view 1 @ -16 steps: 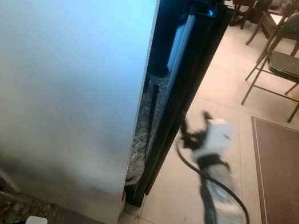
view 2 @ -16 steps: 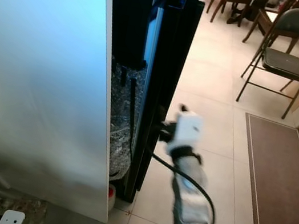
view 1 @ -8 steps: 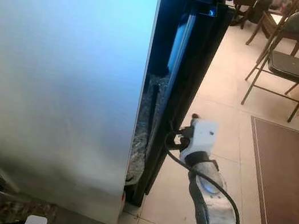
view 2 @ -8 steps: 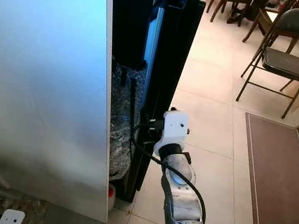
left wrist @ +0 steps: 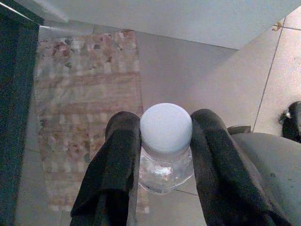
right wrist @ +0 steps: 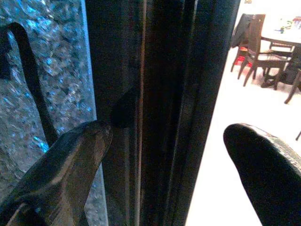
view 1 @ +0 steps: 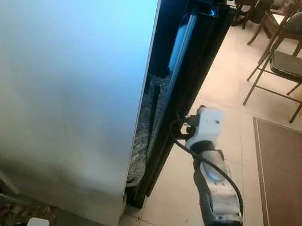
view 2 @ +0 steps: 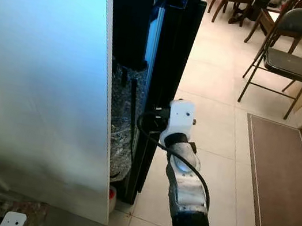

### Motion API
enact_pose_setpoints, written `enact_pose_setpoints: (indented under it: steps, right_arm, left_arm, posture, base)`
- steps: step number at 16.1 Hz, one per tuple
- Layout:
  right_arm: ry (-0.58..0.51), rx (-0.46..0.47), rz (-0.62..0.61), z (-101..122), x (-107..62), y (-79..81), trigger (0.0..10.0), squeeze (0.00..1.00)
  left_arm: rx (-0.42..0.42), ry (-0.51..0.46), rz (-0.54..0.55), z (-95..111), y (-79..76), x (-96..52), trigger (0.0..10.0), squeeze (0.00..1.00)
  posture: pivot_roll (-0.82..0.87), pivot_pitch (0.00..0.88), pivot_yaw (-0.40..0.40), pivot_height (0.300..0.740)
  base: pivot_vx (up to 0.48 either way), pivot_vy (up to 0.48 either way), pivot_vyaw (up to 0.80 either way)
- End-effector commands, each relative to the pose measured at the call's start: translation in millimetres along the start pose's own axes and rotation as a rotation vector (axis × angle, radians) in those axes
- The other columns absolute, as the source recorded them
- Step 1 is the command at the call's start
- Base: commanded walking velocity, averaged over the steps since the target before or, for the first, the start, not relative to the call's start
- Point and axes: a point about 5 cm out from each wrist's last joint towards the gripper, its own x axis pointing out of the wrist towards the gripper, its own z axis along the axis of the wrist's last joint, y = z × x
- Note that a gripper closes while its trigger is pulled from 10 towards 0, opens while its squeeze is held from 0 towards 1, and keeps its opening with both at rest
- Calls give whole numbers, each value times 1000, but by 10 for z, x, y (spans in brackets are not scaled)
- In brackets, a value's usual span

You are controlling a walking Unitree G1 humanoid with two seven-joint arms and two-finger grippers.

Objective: Restocking fridge

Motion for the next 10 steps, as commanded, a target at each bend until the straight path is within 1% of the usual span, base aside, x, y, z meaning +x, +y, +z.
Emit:
enact_pose_setpoints:
  steps: [1,7,8,10]
  right_arm:
    - [-16,15,33,36,58,39,10000,0]
    - [-39,9,21,91,136,31,10000,0]
    - [-48,6,1,111,156,3,10000,0]
    - [-66,-10,-62,153,175,-102,10000,0]
  left_arm:
    - [-3,5,13,-15,13,-3,10000,0]
    - [-3,-3,10,-3,-6,-2,10000,0]
    - [-3,-7,9,4,-11,0,10000,0]
    - [-2,-8,10,4,-17,0,10000,0]
  posture:
    - [14,13,-7,740]
    - [14,15,-5,740]
    - [14,15,-5,740]
    - [14,15,-6,740]
  base:
    - [0,0,0]
    - [0,0,0]
    - [0,0,0]
    - [0,0,0]
